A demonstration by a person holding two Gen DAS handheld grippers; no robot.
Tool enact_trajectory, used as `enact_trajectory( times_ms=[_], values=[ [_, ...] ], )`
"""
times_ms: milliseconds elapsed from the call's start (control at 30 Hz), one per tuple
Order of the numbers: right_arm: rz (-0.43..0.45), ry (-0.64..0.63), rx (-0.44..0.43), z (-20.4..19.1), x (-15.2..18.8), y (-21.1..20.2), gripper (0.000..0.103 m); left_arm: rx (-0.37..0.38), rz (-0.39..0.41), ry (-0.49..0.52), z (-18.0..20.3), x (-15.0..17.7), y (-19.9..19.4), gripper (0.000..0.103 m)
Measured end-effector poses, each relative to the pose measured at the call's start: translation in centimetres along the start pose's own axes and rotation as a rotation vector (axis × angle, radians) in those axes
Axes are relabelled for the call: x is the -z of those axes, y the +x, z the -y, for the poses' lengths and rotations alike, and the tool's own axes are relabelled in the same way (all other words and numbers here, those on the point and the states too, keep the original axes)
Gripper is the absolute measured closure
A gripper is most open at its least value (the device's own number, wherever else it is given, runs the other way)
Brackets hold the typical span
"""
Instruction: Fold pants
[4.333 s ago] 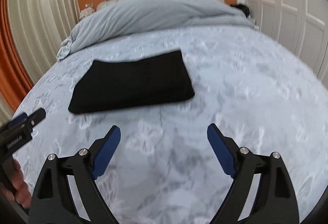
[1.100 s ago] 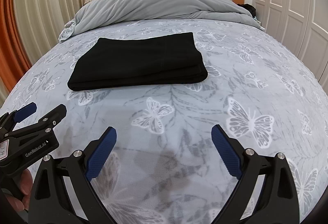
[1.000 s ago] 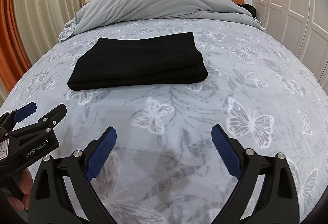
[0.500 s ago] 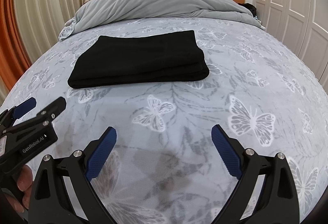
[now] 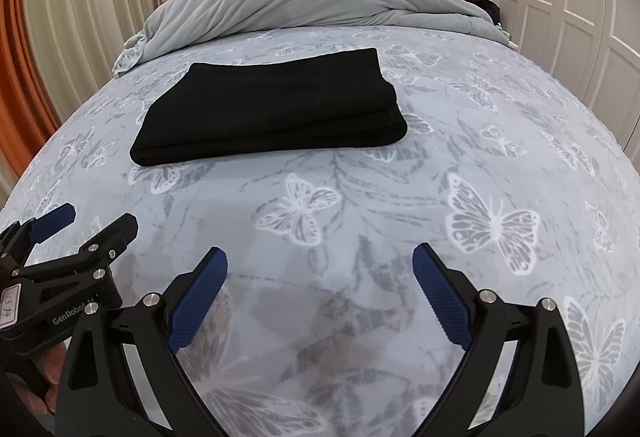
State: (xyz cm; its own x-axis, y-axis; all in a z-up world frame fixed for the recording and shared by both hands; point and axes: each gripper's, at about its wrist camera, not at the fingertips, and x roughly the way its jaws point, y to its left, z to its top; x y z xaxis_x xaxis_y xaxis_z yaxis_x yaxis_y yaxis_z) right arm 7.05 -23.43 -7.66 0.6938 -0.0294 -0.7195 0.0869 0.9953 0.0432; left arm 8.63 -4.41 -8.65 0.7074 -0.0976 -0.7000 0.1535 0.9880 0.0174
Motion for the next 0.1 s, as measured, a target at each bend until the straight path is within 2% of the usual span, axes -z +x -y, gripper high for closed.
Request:
enact_trajectory(
  times_ms=[100],
  values=[
    [0.001,0.004,0.000,0.11,-0.07,-0.03,0.011,0.005,-0.003,0.011,0.23,0.00,-0.10,0.012]
  ],
)
